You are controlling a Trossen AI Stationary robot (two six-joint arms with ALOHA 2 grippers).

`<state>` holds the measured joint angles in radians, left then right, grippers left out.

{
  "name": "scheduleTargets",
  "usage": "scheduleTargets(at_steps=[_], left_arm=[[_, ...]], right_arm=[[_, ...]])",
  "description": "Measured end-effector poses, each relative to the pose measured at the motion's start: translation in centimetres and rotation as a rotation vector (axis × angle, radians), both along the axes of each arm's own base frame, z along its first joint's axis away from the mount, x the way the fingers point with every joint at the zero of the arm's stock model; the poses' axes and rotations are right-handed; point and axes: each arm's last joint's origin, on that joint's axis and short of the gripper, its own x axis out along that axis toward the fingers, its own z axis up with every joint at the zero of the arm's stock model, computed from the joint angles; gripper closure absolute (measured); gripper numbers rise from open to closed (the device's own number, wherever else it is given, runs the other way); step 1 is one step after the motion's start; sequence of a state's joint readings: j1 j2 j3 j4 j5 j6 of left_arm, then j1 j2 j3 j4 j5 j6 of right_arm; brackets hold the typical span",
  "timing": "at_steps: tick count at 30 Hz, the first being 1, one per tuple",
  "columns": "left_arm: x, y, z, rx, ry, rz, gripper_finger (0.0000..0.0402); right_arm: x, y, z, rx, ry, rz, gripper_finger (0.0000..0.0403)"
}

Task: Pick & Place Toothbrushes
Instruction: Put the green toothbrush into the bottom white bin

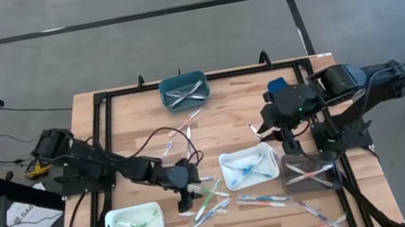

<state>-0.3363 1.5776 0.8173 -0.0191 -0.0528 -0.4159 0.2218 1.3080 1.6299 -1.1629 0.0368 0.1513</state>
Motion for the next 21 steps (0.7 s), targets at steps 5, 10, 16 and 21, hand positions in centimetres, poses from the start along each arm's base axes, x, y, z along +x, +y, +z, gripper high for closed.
scheduleTargets(at_steps=[5, 10, 16, 21], left_arm=[[0.3, 0.0, -1.0, 0.063, 0.013, -0.011, 0.0143], [0.7, -0.2, -2.7, 0.115, 0.047, -0.024, 0.0146], [0.9, -0.2, -3.8, 0.136, 0.074, -0.013, 0.0156], [0.8, -0.6, -3.9, 0.152, 0.073, -0.043, 0.0168]], right_arm=[[0.8, 0.5, -0.6, -0.006, 0.027, 0.015, 0.0294], [1.9, 1.0, -1.5, -0.009, 0.067, 0.027, 0.0294], [3.0, 1.3, -2.4, -0.016, 0.109, 0.030, 0.0294], [3.4, 1.4, -2.7, -0.018, 0.121, 0.031, 0.0294]])
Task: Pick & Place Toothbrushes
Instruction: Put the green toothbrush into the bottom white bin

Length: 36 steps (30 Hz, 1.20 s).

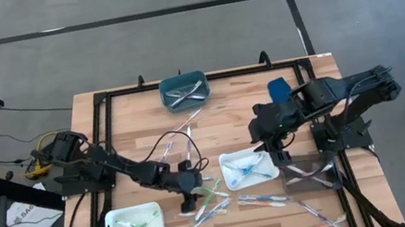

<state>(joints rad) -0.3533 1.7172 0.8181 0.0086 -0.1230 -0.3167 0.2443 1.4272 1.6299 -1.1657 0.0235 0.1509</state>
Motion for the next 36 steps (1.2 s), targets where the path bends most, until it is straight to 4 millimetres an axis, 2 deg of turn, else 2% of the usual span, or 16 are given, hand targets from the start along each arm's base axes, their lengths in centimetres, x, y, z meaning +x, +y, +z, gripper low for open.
scheduleTargets(at_steps=[7, 17, 23, 29, 34, 36], left_arm=[[-0.1, -0.4, -0.1, 0.008, 0.004, -0.047, 0.0189], [-0.1, -1.2, -2.0, 0.006, 0.060, -0.071, 0.0196], [-0.3, -1.1, -1.8, 0.015, 0.059, -0.038, 0.0211], [-0.8, -0.9, -0.7, 0.015, 0.064, -0.022, 0.0270], [-1.4, -0.6, -0.1, -0.070, 0.122, 0.095, 0.0347], [-1.5, -0.7, 0.0, -0.103, 0.137, 0.091, 0.0381]], right_arm=[[0.1, -0.1, -0.1, 0.002, 0.003, -0.009, 0.0294], [0.2, -0.3, 0.0, 0.004, 0.000, -0.019, 0.0294], [0.2, -0.3, 0.0, 0.019, 0.002, -0.041, 0.0294], [0.1, 0.0, 0.0, 0.028, 0.004, -0.046, 0.0294], [0.1, 0.0, 0.0, 0.039, 0.004, -0.059, 0.0294], [0.1, 0.0, 0.0, 0.040, 0.001, -0.060, 0.0294]])
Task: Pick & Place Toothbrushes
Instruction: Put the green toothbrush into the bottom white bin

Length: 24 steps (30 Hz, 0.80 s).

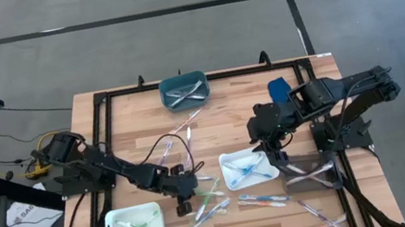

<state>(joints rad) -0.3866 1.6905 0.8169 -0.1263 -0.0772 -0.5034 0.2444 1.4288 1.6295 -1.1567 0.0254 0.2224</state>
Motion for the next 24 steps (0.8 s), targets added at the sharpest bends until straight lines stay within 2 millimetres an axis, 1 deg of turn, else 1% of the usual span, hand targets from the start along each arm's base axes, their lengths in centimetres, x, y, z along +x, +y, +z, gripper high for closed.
scheduleTargets(at_steps=[2, 7, 11, 17, 21, 24], left_arm=[[-0.05, -0.13, 0.00, -0.022, 0.008, -0.014, 0.0394], [0.01, -0.35, 0.08, -0.047, 0.001, -0.031, 0.0392], [0.12, -0.39, 0.17, -0.053, -0.013, -0.030, 0.0399], [0.20, -0.22, 0.17, -0.069, -0.010, 0.006, 0.0399], [0.32, 0.00, 0.09, -0.075, -0.006, 0.030, 0.0379], [0.33, -0.01, 0.06, -0.083, -0.003, 0.032, 0.0342]], right_arm=[[-0.01, 0.08, 0.01, 0.000, -0.001, 0.003, 0.0294], [0.07, 0.11, 0.06, -0.002, -0.012, 0.010, 0.0294], [0.10, 0.02, 0.07, -0.004, -0.014, 0.010, 0.0294], [0.12, -0.07, 0.07, -0.004, -0.014, 0.007, 0.0294], [0.12, -0.07, 0.07, -0.004, -0.014, 0.007, 0.0294], [0.12, -0.07, 0.07, -0.004, -0.014, 0.007, 0.0294]])
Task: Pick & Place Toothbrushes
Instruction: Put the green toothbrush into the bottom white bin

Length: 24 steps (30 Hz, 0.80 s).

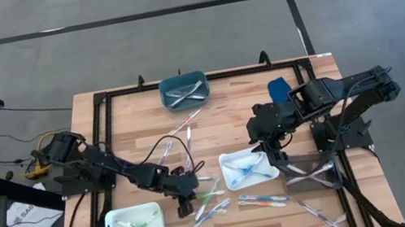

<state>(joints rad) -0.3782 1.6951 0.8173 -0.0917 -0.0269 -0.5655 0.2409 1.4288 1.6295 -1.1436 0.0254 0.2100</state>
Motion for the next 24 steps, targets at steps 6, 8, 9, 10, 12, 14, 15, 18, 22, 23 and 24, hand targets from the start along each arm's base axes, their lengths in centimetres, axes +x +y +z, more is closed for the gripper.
scheduleTargets(at_steps=[6, 8, 9, 10, 12, 14, 15, 18, 22, 23, 24], left_arm=[[-0.1, -0.3, 0.0, 0.005, -0.001, -0.018, 0.0267], [-0.1, -0.5, -0.3, 0.014, 0.004, -0.019, 0.0255], [-0.1, -0.5, -0.5, 0.019, 0.013, -0.019, 0.0253], [-0.1, -0.7, -0.8, 0.020, 0.019, -0.023, 0.0252], [-0.1, -1.0, -1.3, 0.025, 0.031, -0.030, 0.0253], [-0.1, -1.2, -1.6, 0.031, 0.030, -0.029, 0.0259], [-0.1, -1.3, -1.7, 0.032, 0.031, -0.016, 0.0264], [-0.2, -1.3, -1.6, 0.039, 0.026, 0.054, 0.0292], [-0.3, -1.0, -1.4, 0.027, 0.038, 0.108, 0.0369], [-0.4, -0.9, -1.3, 0.026, 0.051, 0.117, 0.0376], [-0.5, -0.9, -1.3, 0.018, 0.058, 0.131, 0.0376]], right_arm=[[0.0, 0.0, 0.0, 0.000, 0.000, 0.000, 0.0294], [0.0, 0.0, 0.0, 0.000, 0.000, 0.000, 0.0294], [0.0, 0.0, 0.0, 0.000, 0.000, 0.000, 0.0294], [0.0, 0.0, 0.0, 0.000, 0.000, 0.000, 0.0294], [0.0, 0.0, 0.0, 0.000, 0.000, 0.000, 0.0294], [0.0, 0.0, 0.0, 0.000, 0.000, 0.000, 0.0294], [0.0, 0.0, 0.0, 0.000, 0.000, 0.000, 0.0294], [0.0, 0.0, 0.0, 0.000, 0.000, 0.000, 0.0294], [0.0, 0.0, 0.0, 0.000, 0.001, 0.000, 0.0294], [0.0, 0.0, 0.0, 0.000, 0.001, 0.000, 0.0294], [0.0, 0.0, 0.0, 0.000, 0.001, 0.000, 0.0294]])
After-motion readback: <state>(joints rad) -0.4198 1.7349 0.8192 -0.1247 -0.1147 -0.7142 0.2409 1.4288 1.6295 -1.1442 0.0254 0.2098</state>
